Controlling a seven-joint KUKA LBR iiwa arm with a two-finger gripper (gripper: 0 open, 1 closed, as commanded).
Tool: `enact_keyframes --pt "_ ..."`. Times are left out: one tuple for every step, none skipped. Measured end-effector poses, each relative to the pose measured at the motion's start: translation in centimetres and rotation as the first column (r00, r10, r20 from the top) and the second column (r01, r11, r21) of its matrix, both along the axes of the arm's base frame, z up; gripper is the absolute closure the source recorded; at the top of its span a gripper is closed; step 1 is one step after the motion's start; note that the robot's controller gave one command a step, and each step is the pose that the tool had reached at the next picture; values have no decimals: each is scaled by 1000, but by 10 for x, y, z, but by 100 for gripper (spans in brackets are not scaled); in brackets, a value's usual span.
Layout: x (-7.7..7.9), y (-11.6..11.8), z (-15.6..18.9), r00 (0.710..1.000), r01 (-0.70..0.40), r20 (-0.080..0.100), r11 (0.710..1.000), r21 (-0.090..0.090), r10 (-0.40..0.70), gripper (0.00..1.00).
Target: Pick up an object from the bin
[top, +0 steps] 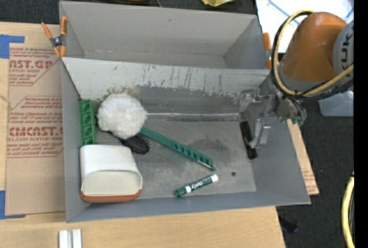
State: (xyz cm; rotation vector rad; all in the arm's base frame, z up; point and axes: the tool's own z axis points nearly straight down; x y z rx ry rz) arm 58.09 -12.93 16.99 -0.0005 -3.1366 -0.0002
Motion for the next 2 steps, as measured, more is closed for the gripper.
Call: enact_keyframes --pt "2 1 5 1000 -2 7 1000 -1 2 0" --pt "-91 33 -76 1000 4 1 1000 0 -4 0"
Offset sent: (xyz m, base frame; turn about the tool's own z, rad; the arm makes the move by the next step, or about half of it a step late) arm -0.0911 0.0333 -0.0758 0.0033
